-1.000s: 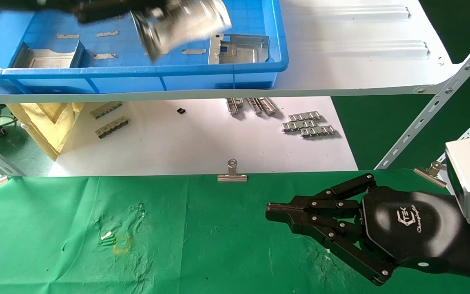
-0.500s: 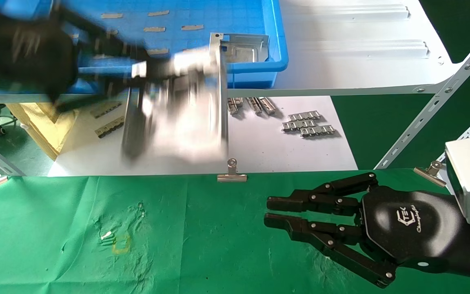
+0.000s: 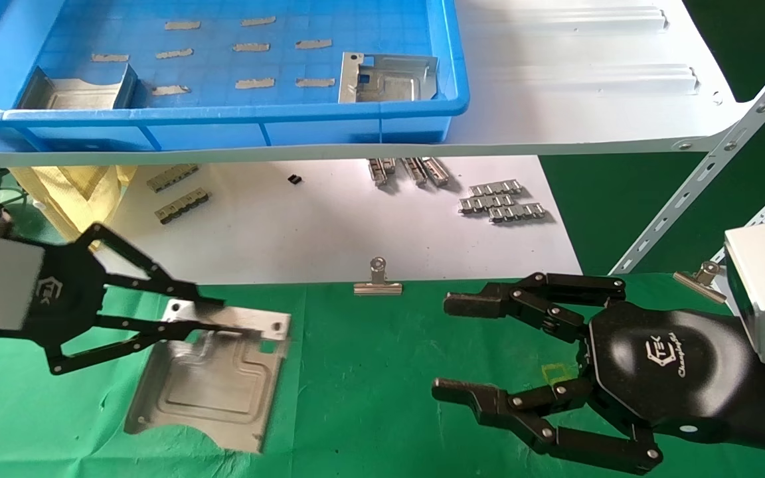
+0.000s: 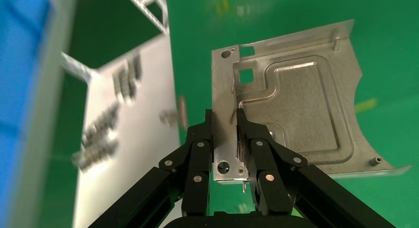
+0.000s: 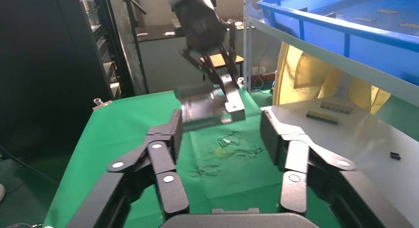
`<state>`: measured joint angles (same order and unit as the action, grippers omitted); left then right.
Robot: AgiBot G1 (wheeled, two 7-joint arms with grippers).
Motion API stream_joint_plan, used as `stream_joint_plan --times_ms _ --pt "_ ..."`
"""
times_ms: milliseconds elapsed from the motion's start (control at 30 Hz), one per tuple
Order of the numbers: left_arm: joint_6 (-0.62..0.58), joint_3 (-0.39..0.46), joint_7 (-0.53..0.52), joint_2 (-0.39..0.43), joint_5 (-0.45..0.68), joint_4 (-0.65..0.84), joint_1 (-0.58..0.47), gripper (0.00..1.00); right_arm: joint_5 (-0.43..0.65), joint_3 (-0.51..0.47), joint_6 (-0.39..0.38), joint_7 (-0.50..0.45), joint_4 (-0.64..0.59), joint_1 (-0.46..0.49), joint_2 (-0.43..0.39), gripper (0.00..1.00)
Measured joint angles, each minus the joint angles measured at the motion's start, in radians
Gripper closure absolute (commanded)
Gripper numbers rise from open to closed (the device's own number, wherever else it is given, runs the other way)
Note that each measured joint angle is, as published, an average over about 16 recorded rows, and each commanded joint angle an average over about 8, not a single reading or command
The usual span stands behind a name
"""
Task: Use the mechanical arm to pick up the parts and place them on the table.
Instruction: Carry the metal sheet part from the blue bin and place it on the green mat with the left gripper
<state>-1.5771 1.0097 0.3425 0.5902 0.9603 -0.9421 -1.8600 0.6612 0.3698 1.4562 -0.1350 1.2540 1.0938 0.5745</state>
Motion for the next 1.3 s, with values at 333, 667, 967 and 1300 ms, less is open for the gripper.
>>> stream_joint_plan --times_ms 333,667,967,1300 --pt "0.1 0.074 0.197 0.028 0.059 0.174 0.131 1.0 0.0 0.0 0.0 0.0 0.0 0.0 0.0 0.0" --pt "0.228 0.076 0.28 0.057 0.059 0.262 0.236 0.52 0.0 0.0 0.0 0.0 0.0 0.0 0.0 0.0" --pt "0.261 0.059 0.322 0.055 0.025 0.289 0.277 0.0 0.0 0.0 0.0 0.0 0.0 0.0 0.0 0.0" --pt "0.212 0.031 0.315 0.05 -0.055 0.324 0.302 0.0 0.0 0.0 0.0 0.0 0.0 0.0 0.0 0.0"
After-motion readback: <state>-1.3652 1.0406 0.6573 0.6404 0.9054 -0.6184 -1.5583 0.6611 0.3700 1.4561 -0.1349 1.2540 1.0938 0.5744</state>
